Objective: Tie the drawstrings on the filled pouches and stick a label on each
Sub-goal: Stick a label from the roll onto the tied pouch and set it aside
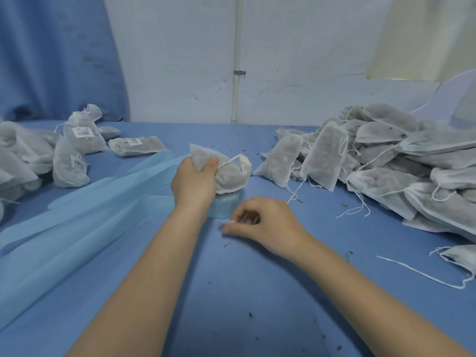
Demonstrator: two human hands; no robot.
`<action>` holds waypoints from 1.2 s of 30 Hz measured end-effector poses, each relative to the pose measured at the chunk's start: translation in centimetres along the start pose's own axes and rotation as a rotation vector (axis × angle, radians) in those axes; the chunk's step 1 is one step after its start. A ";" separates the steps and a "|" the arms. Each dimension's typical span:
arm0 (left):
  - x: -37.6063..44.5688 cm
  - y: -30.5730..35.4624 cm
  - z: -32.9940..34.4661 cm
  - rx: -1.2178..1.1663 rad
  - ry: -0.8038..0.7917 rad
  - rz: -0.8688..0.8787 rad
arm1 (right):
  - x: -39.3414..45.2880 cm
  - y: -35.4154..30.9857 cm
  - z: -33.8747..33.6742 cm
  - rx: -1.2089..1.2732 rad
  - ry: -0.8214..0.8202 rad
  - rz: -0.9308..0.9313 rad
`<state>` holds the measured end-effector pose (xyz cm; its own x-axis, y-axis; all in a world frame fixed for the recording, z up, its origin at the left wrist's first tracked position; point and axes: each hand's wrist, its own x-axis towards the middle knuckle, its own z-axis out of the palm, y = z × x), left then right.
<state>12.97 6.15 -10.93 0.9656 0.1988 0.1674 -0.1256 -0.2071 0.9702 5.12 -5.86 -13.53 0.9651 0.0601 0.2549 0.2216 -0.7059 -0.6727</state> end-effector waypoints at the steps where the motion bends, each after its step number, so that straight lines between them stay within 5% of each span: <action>1: 0.0 0.0 0.0 -0.004 -0.002 -0.003 | -0.4 -0.2 -0.2 -0.002 -0.034 -0.008; 8: -2.0 1.3 0.2 -0.028 -0.094 0.172 | -1.8 -1.3 -4.1 0.323 0.076 0.032; 16: -4.3 2.5 0.9 -0.063 -0.462 0.208 | -2.0 -0.8 -6.4 0.124 0.354 -0.041; 27: -4.6 2.1 0.9 -0.322 -0.730 0.079 | -1.5 0.6 -6.6 0.131 0.445 -0.036; 32: -4.7 1.7 1.3 -0.239 -0.727 0.138 | -1.6 1.0 -6.8 0.483 0.361 0.053; 36: -4.8 1.6 1.6 -0.225 -0.754 0.165 | -1.6 1.2 -6.6 0.505 0.436 0.044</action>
<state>8.48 3.28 -10.43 0.8144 -0.5345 0.2260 -0.2450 0.0364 0.9688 2.94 -11.46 -10.15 0.8535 -0.3266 0.4061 0.3242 -0.2774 -0.9044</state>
